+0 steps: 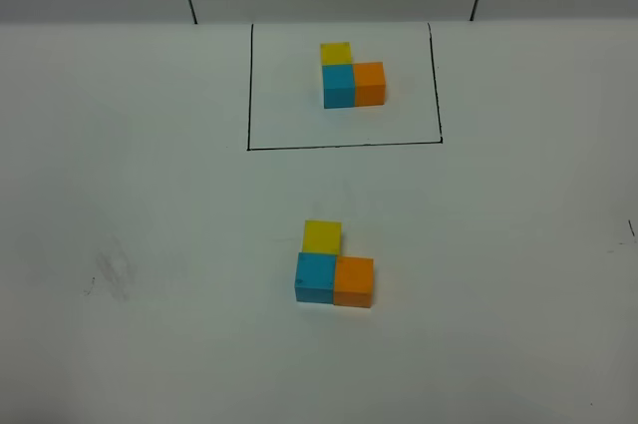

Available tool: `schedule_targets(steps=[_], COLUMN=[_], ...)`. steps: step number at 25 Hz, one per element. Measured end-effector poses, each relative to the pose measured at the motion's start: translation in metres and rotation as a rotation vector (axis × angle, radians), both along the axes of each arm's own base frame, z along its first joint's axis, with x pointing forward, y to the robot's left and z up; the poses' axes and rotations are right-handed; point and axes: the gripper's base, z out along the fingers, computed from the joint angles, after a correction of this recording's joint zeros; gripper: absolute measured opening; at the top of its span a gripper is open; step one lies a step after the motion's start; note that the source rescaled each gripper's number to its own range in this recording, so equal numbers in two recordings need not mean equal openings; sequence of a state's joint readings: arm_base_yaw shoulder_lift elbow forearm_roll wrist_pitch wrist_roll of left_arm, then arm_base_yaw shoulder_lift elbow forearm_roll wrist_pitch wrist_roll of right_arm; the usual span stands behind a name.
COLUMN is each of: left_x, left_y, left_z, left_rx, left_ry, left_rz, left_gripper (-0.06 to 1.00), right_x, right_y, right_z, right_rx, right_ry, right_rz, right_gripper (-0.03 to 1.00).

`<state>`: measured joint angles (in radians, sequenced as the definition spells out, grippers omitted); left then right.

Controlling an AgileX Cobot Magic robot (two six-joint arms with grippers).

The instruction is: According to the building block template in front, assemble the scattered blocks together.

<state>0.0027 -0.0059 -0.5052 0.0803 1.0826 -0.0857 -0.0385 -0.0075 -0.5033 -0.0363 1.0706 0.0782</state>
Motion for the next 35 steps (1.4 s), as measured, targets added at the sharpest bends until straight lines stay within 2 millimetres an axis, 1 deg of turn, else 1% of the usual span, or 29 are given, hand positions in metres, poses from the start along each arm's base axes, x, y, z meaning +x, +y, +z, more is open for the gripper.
schedule_targets(steps=[13, 20, 35], left_x=[0.0000, 0.0000, 0.0000], left_y=[0.0000, 0.0000, 0.0000], left_z=[0.0000, 0.0000, 0.0000], left_rx=[0.000, 0.000, 0.000], left_ry=[0.000, 0.000, 0.000], left_rz=[0.000, 0.000, 0.000], left_gripper=[0.60, 0.60, 0.60], right_x=[0.0000, 0.0001, 0.0000], right_y=[0.0000, 0.0013, 0.0007], right_z=[0.0000, 0.0000, 0.0000], right_rx=[-0.002, -0.099, -0.111], right_ry=[0.000, 0.007, 0.008], right_rz=[0.001, 0.067, 0.065], right_gripper=[0.00, 0.00, 0.00])
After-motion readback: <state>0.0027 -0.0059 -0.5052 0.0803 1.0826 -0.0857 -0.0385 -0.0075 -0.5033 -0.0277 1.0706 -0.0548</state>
